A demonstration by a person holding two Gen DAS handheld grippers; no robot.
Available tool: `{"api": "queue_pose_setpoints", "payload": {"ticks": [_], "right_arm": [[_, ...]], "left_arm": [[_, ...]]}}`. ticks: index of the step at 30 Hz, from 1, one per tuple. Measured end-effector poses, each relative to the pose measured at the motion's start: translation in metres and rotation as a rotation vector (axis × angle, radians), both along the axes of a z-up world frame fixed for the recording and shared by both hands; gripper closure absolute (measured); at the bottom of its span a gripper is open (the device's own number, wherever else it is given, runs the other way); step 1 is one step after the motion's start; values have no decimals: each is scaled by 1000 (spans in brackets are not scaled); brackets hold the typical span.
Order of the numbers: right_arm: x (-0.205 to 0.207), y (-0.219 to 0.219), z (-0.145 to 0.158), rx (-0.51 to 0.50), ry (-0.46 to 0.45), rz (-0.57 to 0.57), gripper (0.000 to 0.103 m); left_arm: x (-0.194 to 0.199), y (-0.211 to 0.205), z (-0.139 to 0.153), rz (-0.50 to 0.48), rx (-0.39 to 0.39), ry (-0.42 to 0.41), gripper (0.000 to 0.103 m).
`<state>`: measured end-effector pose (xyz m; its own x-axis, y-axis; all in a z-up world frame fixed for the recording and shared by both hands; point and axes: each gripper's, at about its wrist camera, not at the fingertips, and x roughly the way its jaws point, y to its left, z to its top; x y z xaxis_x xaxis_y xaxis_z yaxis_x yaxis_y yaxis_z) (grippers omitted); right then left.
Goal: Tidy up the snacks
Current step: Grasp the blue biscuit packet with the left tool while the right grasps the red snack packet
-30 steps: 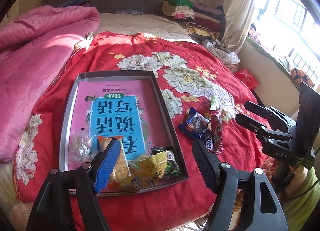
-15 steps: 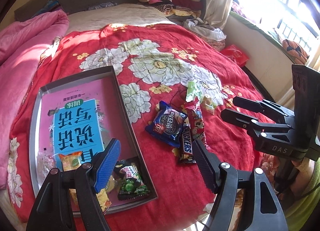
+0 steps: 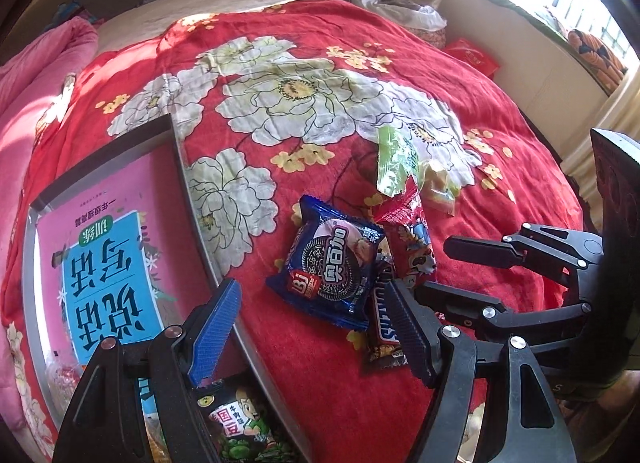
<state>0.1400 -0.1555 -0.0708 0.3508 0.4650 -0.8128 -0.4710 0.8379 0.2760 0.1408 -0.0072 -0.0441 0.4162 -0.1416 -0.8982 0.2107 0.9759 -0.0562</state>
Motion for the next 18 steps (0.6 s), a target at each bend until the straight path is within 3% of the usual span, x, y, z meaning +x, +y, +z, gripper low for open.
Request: {"api": "queue_pose_setpoints", "payload": {"ticks": [7, 10, 18], "right_arm": [[4, 14, -11, -8, 23, 41, 66], [7, 19, -14, -4, 24, 58, 79], [12, 8, -9, -1, 19, 26, 85]], "left_arm": [[17, -7, -12, -22, 30, 35, 27], [22, -10, -17, -28, 33, 50, 27], [31, -12, -22, -20, -19, 78, 27]]}}
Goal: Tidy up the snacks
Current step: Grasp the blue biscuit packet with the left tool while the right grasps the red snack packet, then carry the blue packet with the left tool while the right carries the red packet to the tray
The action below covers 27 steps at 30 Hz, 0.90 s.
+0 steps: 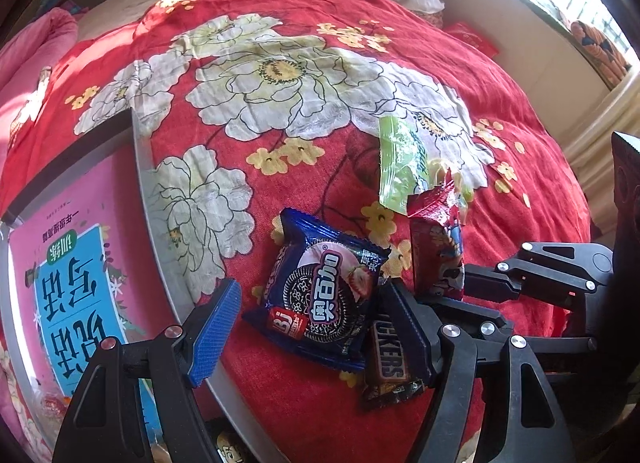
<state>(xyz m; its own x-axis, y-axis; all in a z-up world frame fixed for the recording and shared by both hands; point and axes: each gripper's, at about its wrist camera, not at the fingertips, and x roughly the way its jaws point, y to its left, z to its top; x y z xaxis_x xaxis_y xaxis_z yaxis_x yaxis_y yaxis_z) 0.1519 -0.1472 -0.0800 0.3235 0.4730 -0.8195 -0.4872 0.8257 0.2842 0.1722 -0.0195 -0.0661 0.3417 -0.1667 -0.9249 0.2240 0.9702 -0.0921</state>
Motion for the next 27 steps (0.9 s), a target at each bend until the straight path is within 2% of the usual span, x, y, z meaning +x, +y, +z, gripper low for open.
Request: {"api": "queue_pose_setpoints", "payload": {"ticks": [3, 6, 9, 12, 17, 27], "right_arm": [[1, -8, 2, 13, 7, -23, 85], [4, -19, 7, 53, 17, -56, 86], [5, -26, 13, 109, 19, -69, 86], [6, -26, 17, 123, 8, -76, 86], [4, -26, 27, 162, -24, -66, 86], [-4, -20, 45, 226, -91, -24, 86]], "left_arm": [[3, -1, -2, 0, -9, 12, 28], [5, -3, -8, 0, -13, 40, 39], [6, -1, -12, 17, -20, 46, 41], [6, 1, -11, 37, -49, 41, 48], [-1, 9, -5, 87, -98, 14, 50], [-36, 38, 29, 160, -167, -63, 50]]}}
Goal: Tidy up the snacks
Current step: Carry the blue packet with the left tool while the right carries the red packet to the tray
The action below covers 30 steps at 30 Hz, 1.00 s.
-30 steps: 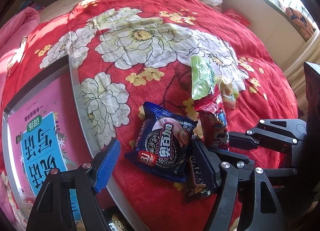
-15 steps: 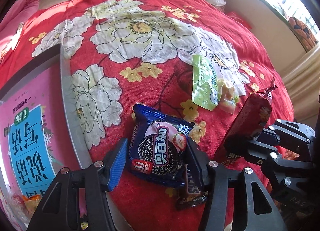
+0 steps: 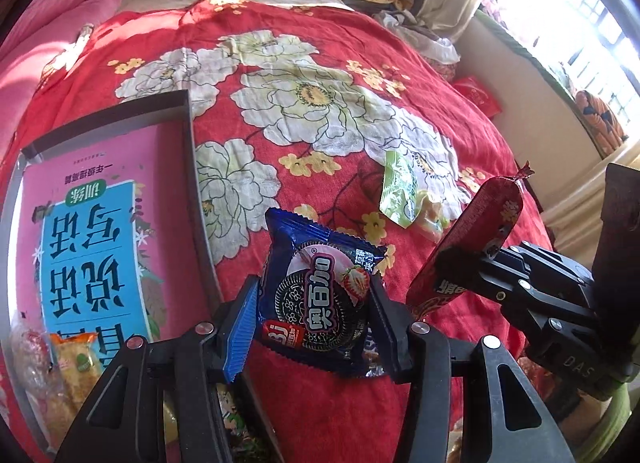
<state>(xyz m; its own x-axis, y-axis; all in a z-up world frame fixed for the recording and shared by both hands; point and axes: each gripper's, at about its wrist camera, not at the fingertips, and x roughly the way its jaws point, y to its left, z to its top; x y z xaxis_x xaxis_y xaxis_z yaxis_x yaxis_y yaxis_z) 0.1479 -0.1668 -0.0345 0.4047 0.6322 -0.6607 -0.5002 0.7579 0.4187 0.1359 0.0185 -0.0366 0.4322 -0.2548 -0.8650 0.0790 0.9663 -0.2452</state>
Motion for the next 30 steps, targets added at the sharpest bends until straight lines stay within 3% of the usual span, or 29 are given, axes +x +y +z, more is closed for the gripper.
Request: {"api": "queue_pose_setpoints", "payload": {"ticks": [15, 30], "right_arm": [[-27, 25, 24, 30, -111, 85, 86], [-48, 61, 37, 89, -107, 171, 86]], "left_arm": [[-41, 61, 54, 122, -18, -122, 50], [-90, 142, 60, 293, -1, -141, 50]]}}
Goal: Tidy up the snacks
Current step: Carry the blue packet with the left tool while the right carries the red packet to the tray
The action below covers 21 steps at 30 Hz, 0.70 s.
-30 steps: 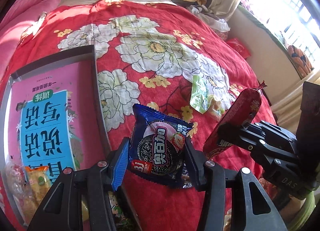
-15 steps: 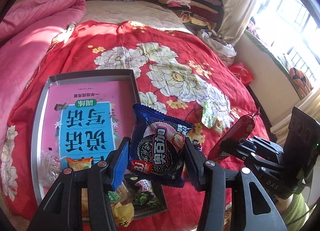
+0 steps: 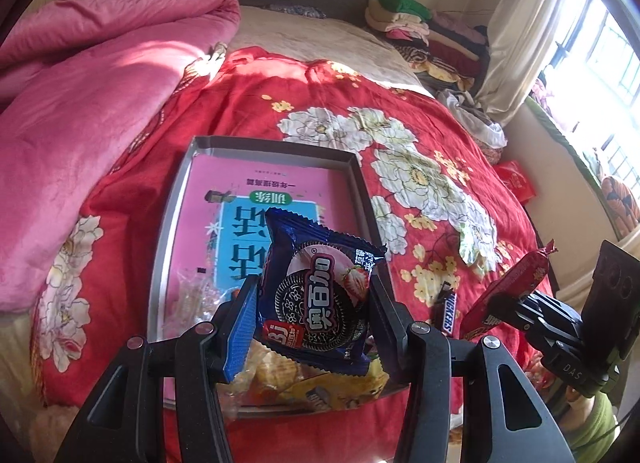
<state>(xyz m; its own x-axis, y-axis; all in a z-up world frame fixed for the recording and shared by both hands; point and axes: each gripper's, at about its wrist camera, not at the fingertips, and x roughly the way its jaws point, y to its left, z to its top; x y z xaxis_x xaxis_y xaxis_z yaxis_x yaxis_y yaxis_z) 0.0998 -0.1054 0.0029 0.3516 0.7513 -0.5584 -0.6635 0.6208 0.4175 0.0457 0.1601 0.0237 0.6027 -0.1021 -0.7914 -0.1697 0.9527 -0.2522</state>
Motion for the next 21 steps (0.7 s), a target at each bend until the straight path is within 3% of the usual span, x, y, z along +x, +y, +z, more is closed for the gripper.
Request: {"api": "queue_pose_setpoints", "payload": {"ticks": [10, 21], "right_arm": [[-17, 45, -13, -7, 56, 113, 86], [-29, 85, -33, -97, 65, 162, 86]], "left_arm": [[-39, 59, -22, 122, -12, 46, 50], [-46, 76, -51, 147, -26, 77, 50]]}}
